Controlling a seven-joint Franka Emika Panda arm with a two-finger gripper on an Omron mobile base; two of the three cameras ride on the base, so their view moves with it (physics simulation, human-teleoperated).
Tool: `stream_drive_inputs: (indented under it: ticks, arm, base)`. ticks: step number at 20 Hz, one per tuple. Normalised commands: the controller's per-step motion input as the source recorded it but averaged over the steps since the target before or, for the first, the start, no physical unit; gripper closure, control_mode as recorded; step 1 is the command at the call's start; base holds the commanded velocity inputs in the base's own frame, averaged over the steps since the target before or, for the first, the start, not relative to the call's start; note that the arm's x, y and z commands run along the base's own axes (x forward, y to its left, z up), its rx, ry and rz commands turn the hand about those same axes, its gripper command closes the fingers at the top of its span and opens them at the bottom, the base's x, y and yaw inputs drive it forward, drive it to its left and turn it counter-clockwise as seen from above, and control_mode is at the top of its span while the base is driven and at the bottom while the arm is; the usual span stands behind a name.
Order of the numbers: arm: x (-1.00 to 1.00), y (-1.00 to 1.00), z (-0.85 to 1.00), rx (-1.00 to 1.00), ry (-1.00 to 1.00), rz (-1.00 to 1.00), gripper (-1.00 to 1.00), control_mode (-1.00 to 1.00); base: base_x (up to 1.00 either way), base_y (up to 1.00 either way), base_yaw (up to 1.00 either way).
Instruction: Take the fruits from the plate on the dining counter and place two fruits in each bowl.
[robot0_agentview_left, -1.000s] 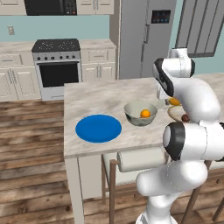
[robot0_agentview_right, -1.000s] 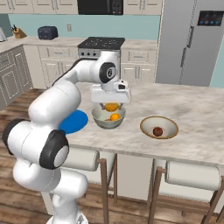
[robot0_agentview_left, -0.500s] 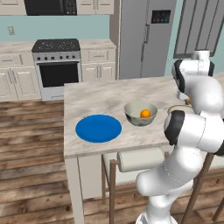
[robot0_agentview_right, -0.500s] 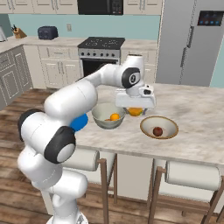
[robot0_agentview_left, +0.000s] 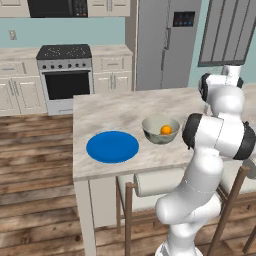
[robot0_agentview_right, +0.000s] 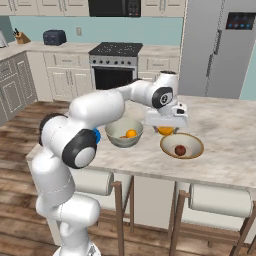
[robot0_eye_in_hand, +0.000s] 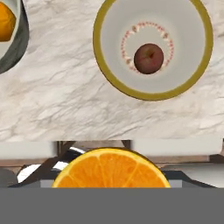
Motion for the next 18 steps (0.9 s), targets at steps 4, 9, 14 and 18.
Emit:
stream_drive_inputs:
  ticks: [4, 9, 14, 18]
  arm:
    - [0.66, -0.08, -0.70, 0.06, -0.11, 0.05, 1.00, -1.00]
    - [0.66, -0.32, -0.52, 0.07, -0.05, 0.00, 1.00, -1.00]
    - [0.43, -0.40, -0.21, 0.07, 0.00, 0.00, 1.00, -1.00]
    - [0.34, -0.11, -0.11, 0.00, 0.00, 0.00, 1.00, -1.00]
  base:
    - [0.00, 0.00, 0.00]
    - [0.00, 0.00, 0.00]
    - [0.00, 0.00, 0.00]
    - [0.00, 0.00, 0.00]
